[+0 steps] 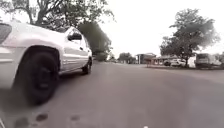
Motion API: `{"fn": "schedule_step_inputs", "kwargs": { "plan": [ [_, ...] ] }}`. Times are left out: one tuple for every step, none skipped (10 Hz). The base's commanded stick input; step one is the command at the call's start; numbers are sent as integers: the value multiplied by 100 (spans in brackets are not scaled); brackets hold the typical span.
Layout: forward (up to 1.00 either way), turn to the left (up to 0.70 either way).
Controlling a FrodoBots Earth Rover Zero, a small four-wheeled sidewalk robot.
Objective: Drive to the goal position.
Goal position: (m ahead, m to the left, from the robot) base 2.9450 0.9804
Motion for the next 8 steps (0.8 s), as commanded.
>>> {"fn": "schedule_step_inputs", "kwargs": {
  "plan": [
    [70,-1],
    [70,-1],
    [70,-1],
    [70,-1],
    [70,-1],
    [70,-1],
    [70,-1],
    [70,-1]
  ]
}}
